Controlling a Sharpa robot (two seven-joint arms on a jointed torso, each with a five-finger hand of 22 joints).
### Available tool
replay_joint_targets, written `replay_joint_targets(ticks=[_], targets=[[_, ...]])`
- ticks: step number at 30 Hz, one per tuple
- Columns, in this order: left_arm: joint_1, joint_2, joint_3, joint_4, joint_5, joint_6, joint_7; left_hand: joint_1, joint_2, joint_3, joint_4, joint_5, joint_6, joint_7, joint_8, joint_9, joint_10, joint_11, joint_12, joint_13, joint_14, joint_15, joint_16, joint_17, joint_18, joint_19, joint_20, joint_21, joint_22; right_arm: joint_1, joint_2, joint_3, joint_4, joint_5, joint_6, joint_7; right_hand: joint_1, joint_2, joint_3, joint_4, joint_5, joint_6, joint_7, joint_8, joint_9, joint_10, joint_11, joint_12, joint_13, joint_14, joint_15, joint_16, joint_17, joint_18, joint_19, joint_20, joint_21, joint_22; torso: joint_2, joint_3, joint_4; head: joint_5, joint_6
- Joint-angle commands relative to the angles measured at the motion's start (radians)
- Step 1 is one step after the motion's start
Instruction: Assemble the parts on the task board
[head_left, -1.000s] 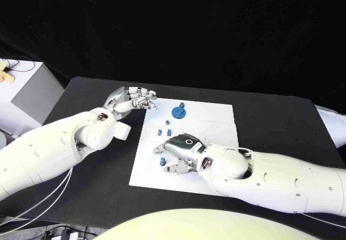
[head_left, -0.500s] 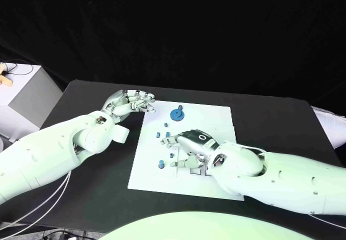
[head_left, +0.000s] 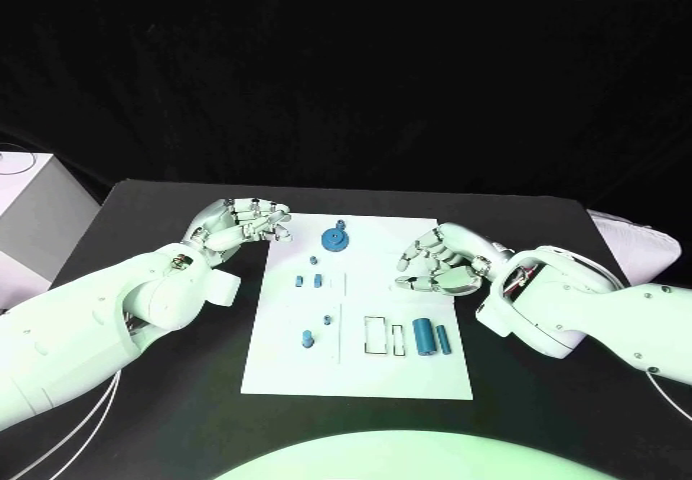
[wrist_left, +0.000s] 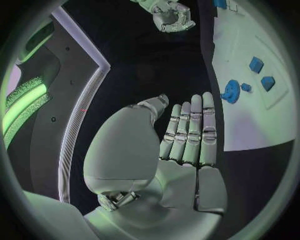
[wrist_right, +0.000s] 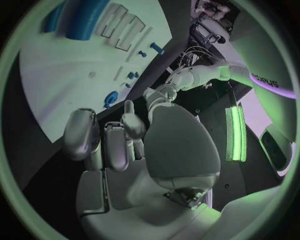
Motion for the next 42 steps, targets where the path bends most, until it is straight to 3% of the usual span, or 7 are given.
replay_joint_targets(ticks=[1,3,7,15,23,28,42], targets=[[-0.004,0.002,0.001,0.0,0.005,0.006,0.011,-0.004,0.008,-0.005,0.0,0.001,-0.003,0.004,0.007,-0.001,-0.004,0.0,0.0,0.001,-0.006,-0.001,0.002,0.001,-0.004,0.0,0.007,-0.006,-0.001,0.002,-0.035,-0.001,0.022,0.109,0.12,-0.083,-0.038,0.012,-0.01,0.003,0.048,-0.015,-0.002,0.026,0.05,0.07,-0.003,0.217,0.26,0.06,-0.005,0.058,0.093,-0.025,0.057,-0.005,0.072,0.099,-0.011,0.0026,-0.0068,-0.013,-0.003],[-0.007,0.002,0.001,-0.001,0.006,0.006,0.011,-0.004,0.008,-0.005,0.0,0.001,-0.003,0.004,0.007,-0.001,-0.004,0.0,0.0,0.001,-0.006,-0.001,0.002,0.001,-0.004,0.0,0.007,-0.006,-0.001,0.002,-0.057,-0.001,0.035,0.081,0.149,-0.136,-0.07,0.012,-0.025,0.005,0.061,-0.009,-0.007,0.039,0.071,0.102,-0.003,0.258,0.319,0.068,-0.007,0.084,0.138,-0.031,0.062,-0.005,0.114,0.119,-0.014,0.0024,-0.0104,-0.017,-0.004],[-0.009,0.003,0.001,0.002,0.006,0.006,0.01,-0.004,0.008,-0.005,0.0,0.001,-0.003,0.004,0.007,-0.001,-0.004,0.0,0.0,0.001,-0.006,-0.001,0.002,0.001,-0.004,0.0,0.007,-0.006,-0.001,0.0,-0.092,-0.004,0.061,0.016,0.193,-0.228,-0.138,0.021,-0.065,0.006,0.13,-0.001,-0.016,0.06,0.106,0.13,-0.01,0.291,0.369,0.08,-0.011,0.121,0.205,-0.04,0.068,-0.009,0.173,0.149,-0.017,0.0022,-0.0143,-0.024,-0.009],[-0.011,0.0,0.001,0.016,0.006,0.003,0.009,-0.004,0.008,-0.004,-0.001,0.001,-0.003,0.004,0.007,-0.001,-0.004,0.0,0.0,0.001,-0.006,-0.001,0.003,0.002,-0.004,0.001,0.007,-0.007,-0.001,-0.02,-0.129,-0.012,0.096,-0.078,0.251,-0.361,-0.193,0.039,-0.142,0.008,0.1,0.013,-0.026,0.082,0.14,0.148,-0.018,0.309,0.398,0.091,-0.017,0.15,0.263,-0.05,0.074,-0.013,0.237,0.179,-0.02,-0.0012,-0.0166,-0.027,-0.022],[-0.013,-0.009,0.001,0.034,0.006,-0.002,0.011,-0.004,0.008,-0.005,-0.001,0.001,-0.003,0.005,0.007,-0.001,-0.004,0.0,0.0,0.001,-0.007,-0.001,0.003,0.002,-0.004,0.001,0.007,-0.007,-0.002,-0.041,-0.124,-0.016,0.099,-0.133,0.259,-0.43,-0.206,0.047,-0.187,0.009,0.08,0.016,-0.03,0.091,0.153,0.153,-0.021,0.312,0.405,0.095,-0.019,0.161,0.285,-0.055,0.077,-0.015,0.265,0.191,-0.018,-0.0016,-0.014,-0.032,-0.027],[-0.014,-0.013,0.001,0.041,0.007,-0.003,0.012,-0.004,0.008,-0.005,-0.001,0.001,-0.003,0.005,0.007,-0.001,-0.004,0.0,0.0,0.001,-0.007,-0.001,0.003,0.002,-0.004,0.001,0.007,-0.007,-0.002,-0.058,-0.099,-0.017,0.093,-0.167,0.249,-0.451,-0.206,0.048,-0.196,0.009,0.071,0.015,-0.03,0.092,0.156,0.152,-0.021,0.311,0.405,0.095,-0.019,0.162,0.287,-0.055,0.077,-0.015,0.267,0.192,-0.017,0.0004,-0.014,-0.028,-0.03],[-0.014,-0.017,0.001,0.049,0.009,-0.001,0.012,-0.004,0.008,-0.005,-0.001,0.001,-0.004,0.005,0.008,-0.001,-0.004,0.001,0.0,0.001,-0.008,-0.001,0.003,0.003,-0.004,0.001,0.007,-0.008,-0.002,-0.1,-0.022,-0.018,0.049,-0.221,0.213,-0.464,-0.209,0.051,-0.202,0.01,0.068,0.014,-0.03,0.092,0.158,0.146,-0.021,0.304,0.397,0.095,-0.019,0.161,0.284,-0.055,0.077,-0.015,0.267,0.193,-0.014,0.0013,-0.0147,-0.019,-0.038]])
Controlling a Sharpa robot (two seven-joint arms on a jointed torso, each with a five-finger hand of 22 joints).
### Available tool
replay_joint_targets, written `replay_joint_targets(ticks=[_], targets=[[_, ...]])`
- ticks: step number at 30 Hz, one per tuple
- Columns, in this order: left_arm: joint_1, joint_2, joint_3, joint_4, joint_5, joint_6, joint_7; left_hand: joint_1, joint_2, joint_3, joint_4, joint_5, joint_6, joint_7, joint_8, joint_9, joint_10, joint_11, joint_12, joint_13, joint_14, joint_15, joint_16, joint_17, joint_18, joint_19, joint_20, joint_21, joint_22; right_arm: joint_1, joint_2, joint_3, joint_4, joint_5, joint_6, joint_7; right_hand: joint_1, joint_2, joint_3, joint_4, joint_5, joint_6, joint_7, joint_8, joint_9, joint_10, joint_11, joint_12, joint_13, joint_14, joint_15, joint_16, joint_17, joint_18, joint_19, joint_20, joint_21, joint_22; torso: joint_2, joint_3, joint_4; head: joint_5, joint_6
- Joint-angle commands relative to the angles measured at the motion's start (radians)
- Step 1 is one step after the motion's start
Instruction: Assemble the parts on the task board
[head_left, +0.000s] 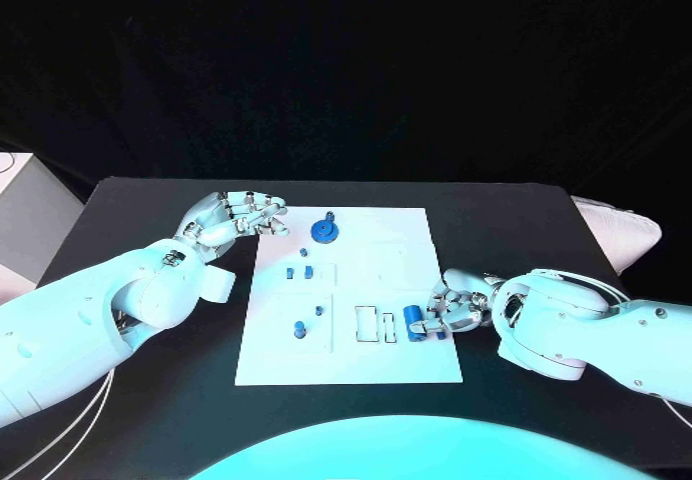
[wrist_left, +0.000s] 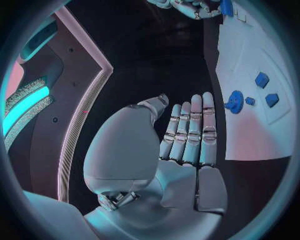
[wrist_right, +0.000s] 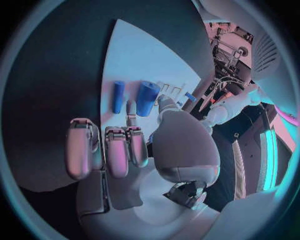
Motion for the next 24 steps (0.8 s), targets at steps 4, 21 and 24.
replay_joint_targets(ticks=[4,21,24], targets=[[-0.001,-0.001,0.001,0.004,0.008,0.003,0.011,-0.004,0.008,-0.005,-0.001,0.001,-0.003,0.005,0.004,-0.002,-0.004,0.001,0.0,0.001,-0.008,-0.001,0.003,0.001,-0.004,0.001,0.007,-0.004,-0.001,-0.012,0.023,-0.001,-0.005,-0.046,-0.024,-0.014,-0.007,0.001,-0.006,-0.001,-0.006,0.0,-0.002,0.002,0.001,0.049,-0.008,-0.006,0.187,0.094,-0.005,0.003,0.219,-0.009,0.077,-0.009,0.005,0.193,0.0,0.0012,-0.0003,0.007,-0.006],[-0.001,-0.005,0.001,0.003,0.009,0.007,0.007,-0.005,0.008,-0.005,0.0,0.001,-0.004,0.005,0.004,-0.002,-0.004,0.001,0.0,0.002,-0.008,0.0,0.003,0.001,-0.004,0.001,0.007,-0.005,-0.002,-0.019,0.066,-0.001,-0.042,-0.06,-0.023,-0.016,0.046,0.037,0.01,-0.006,0.027,-0.008,-0.002,0.002,0.01,0.049,-0.007,-0.008,0.188,0.095,-0.005,0.005,0.223,-0.011,0.077,-0.008,0.016,0.199,0.0,-0.0011,0.0011,0.009,-0.011],[-0.001,-0.005,0.001,0.003,0.009,0.007,0.007,-0.006,0.009,-0.006,0.0,0.001,-0.004,0.005,0.004,-0.002,-0.004,0.001,0.001,0.002,-0.009,0.0,0.003,0.002,-0.004,0.002,0.008,-0.005,-0.002,-0.021,0.072,-0.001,-0.051,-0.06,-0.022,-0.018,0.076,0.044,0.023,-0.007,0.044,-0.01,-0.002,0.001,0.012,0.049,-0.008,-0.009,0.188,0.095,-0.005,0.005,0.223,-0.011,0.077,-0.008,0.014,0.2,0.0,-0.0013,0.0014,0.009,-0.01]])
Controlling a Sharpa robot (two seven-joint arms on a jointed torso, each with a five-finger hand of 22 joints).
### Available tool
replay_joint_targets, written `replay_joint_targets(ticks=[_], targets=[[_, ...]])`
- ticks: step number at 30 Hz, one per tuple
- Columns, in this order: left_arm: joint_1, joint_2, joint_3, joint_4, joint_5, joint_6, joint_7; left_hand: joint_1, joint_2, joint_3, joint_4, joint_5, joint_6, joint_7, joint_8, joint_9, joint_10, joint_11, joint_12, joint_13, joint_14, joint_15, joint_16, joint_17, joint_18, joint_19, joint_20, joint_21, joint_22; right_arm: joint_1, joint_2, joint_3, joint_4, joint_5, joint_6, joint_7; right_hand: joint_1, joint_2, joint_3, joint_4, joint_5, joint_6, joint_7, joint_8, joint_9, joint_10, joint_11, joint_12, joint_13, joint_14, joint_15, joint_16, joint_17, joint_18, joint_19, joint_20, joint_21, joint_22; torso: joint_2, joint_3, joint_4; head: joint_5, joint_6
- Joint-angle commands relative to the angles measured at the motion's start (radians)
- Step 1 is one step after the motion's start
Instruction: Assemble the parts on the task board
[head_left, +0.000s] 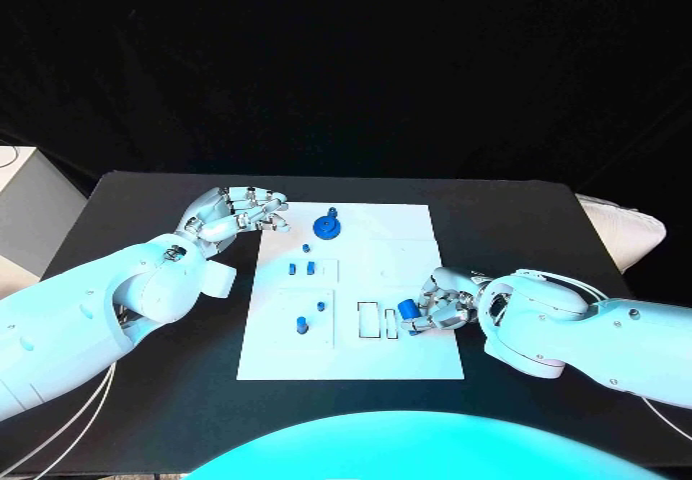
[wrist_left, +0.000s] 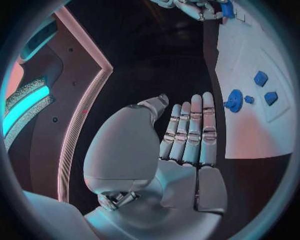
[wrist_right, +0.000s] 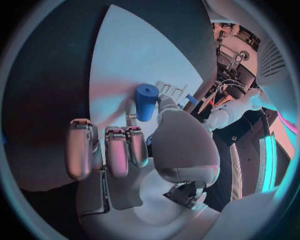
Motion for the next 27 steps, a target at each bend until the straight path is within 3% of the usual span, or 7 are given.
replay_joint_targets(ticks=[1,4,7,13,22,27], targets=[[-0.001,0.0,0.001,0.003,0.008,0.007,0.007,-0.004,0.007,-0.006,0.0,0.001,-0.004,0.005,0.004,-0.001,-0.004,0.001,0.001,0.002,-0.009,0.0,0.003,0.001,-0.004,0.002,0.008,-0.005,-0.001,-0.005,0.007,-0.002,-0.012,-0.017,0.002,-0.008,0.041,0.013,0.019,-0.001,0.018,-0.009,0.0,-0.003,-0.002,0.049,-0.008,-0.006,0.189,0.095,-0.005,0.004,0.223,-0.011,0.077,-0.008,0.003,0.201,0.0,-0.0004,0.0004,0.0,0.0],[-0.001,0.0,0.001,0.002,0.008,0.009,0.007,-0.004,0.007,-0.006,0.0,0.001,-0.004,0.005,0.004,-0.001,-0.004,0.001,0.001,0.002,-0.009,0.0,0.003,0.001,-0.004,0.002,0.008,-0.005,-0.001,-0.006,0.011,-0.002,-0.018,-0.014,0.001,-0.009,0.064,0.013,0.039,0.0,0.022,-0.011,0.001,-0.007,-0.003,0.048,-0.007,-0.007,0.188,0.095,-0.005,0.004,0.223,-0.011,0.076,-0.008,0.004,0.202,0.0,-0.0004,-0.0009,0.0,0.0],[-0.001,0.0,0.001,0.002,0.009,0.011,0.006,-0.004,0.007,-0.006,0.0,0.001,-0.004,0.005,0.004,-0.001,-0.004,0.001,0.001,0.002,-0.009,0.0,0.003,0.001,-0.004,0.002,0.008,-0.005,-0.001,-0.006,0.016,-0.002,-0.024,-0.007,0.003,-0.01,0.092,0.008,0.075,0.0,0.053,-0.01,0.0,-0.013,-0.006,0.048,-0.008,-0.009,0.189,0.095,-0.005,0.004,0.224,-0.011,0.076,-0.008,0.005,0.203,-0.001,-0.0007,-0.0015,0.001,0.002],[-0.001,0.001,0.001,0.002,0.009,0.013,0.006,-0.004,0.007,-0.006,0.0,0.001,-0.004,0.005,0.004,-0.001,-0.004,0.001,0.001,0.002,-0.009,0.0,0.003,0.001,-0.004,0.002,0.008,-0.005,-0.001,-0.007,0.03,-0.003,-0.033,0.0,0.004,-0.012,0.098,-0.005,0.114,0.001,0.084,-0.007,0.001,-0.02,-0.01,0.047,-0.007,-0.011,0.189,0.095,-0.005,0.005,0.225,-0.011,0.076,-0.008,0.006,0.205,0.0,0.0,-0.0012,-0.001,0.005],[-0.001,-0.001,0.001,0.001,0.01,0.014,0.004,-0.004,0.007,-0.006,0.0,0.001,-0.004,0.005,0.004,-0.001,-0.004,0.001,0.001,0.002,-0.009,0.0,0.003,0.001,-0.004,0.002,0.008,-0.005,-0.001,-0.004,0.004,-0.004,-0.008,0.081,-0.065,-0.004,0.091,-0.031,0.201,0.0,0.138,0.012,-0.004,-0.021,-0.012,0.053,-0.012,-0.007,0.196,0.097,-0.009,0.009,0.234,-0.014,0.079,-0.011,0.024,0.213,0.0,0.0008,-0.002,0.002,0.01],[-0.001,-0.002,0.001,0.0,0.01,0.013,0.004,-0.004,0.007,-0.006,0.0,0.001,-0.004,0.005,0.004,-0.001,-0.004,0.001,0.001,0.002,-0.009,0.0,0.003,0.001,-0.004,0.002,0.008,-0.005,-0.001,0.021,-0.019,-0.002,0.025,0.147,-0.095,0.02,0.086,-0.041,0.232,-0.001,0.153,0.018,-0.007,-0.02,-0.01,0.055,-0.015,-0.005,0.199,0.098,-0.01,0.01,0.237,-0.016,0.08,-0.012,0.032,0.216,0.0,0.0004,-0.0034,0.002,0.011]])
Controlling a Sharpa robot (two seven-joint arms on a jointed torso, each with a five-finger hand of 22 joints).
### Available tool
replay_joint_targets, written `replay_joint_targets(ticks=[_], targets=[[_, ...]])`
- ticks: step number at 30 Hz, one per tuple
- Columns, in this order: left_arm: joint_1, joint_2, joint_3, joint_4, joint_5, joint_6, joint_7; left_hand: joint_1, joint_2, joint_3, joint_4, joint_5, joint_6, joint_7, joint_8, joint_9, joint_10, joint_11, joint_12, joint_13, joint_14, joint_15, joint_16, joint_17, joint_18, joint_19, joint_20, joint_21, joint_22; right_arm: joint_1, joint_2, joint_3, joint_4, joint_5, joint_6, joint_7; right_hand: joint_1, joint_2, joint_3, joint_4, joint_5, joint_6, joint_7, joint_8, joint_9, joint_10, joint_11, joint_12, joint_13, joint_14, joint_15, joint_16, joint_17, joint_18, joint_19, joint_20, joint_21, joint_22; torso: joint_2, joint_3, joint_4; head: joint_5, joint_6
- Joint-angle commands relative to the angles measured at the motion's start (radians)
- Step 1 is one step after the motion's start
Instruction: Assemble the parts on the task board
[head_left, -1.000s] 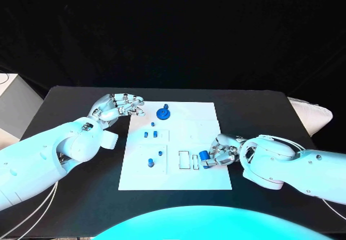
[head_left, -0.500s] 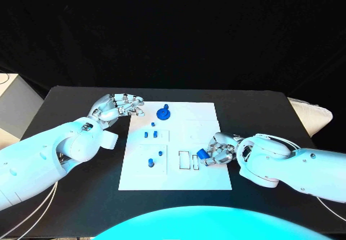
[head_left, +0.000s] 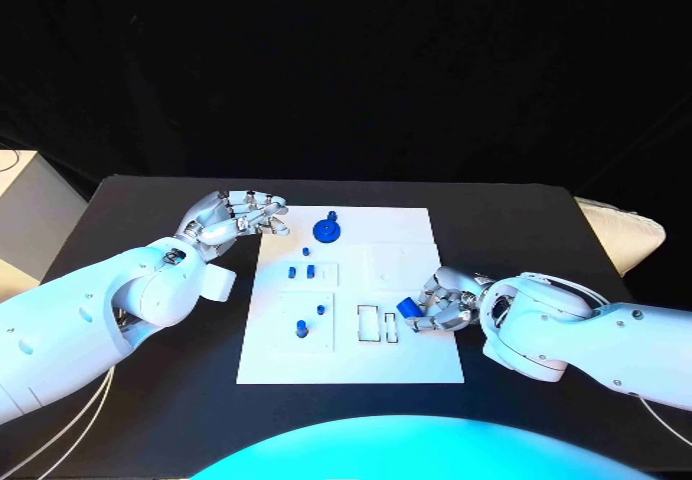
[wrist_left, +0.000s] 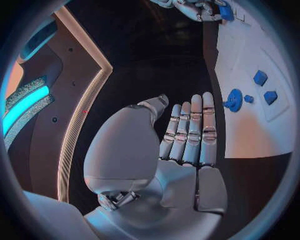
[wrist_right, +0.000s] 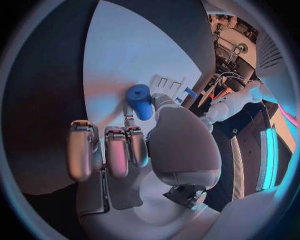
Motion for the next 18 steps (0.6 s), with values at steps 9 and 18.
replay_joint_targets(ticks=[9,18], targets=[[-0.001,0.001,0.0,0.001,0.007,0.011,0.005,-0.001,0.005,-0.006,0.0,0.001,-0.004,0.005,0.004,-0.001,-0.004,0.001,0.001,0.002,-0.009,0.0,0.003,0.001,-0.004,0.002,0.008,-0.005,-0.001,0.063,-0.016,0.005,0.075,0.135,-0.044,0.046,0.002,-0.034,0.11,-0.061,0.001,0.029,-0.014,0.012,0.018,0.051,-0.01,-0.001,0.197,0.103,-0.01,0.009,0.241,-0.018,0.081,-0.007,0.013,0.22,0.001,-0.0003,0.0014,-0.001,0.004],[-0.001,0.001,0.0,0.003,0.007,0.012,0.004,-0.001,0.005,-0.006,0.0,0.001,-0.004,0.005,0.004,-0.001,-0.004,0.001,0.001,0.002,-0.009,0.0,0.003,0.001,-0.004,0.002,0.008,-0.005,-0.001,0.053,0.057,0.002,0.042,0.15,-0.003,0.049,-0.002,-0.04,0.123,-0.06,-0.006,0.03,-0.013,0.012,0.019,0.05,-0.01,-0.003,0.195,0.103,-0.01,0.009,0.243,-0.018,0.081,-0.008,0.014,0.221,0.002,-0.0004,0.003,0.003,0.004]])
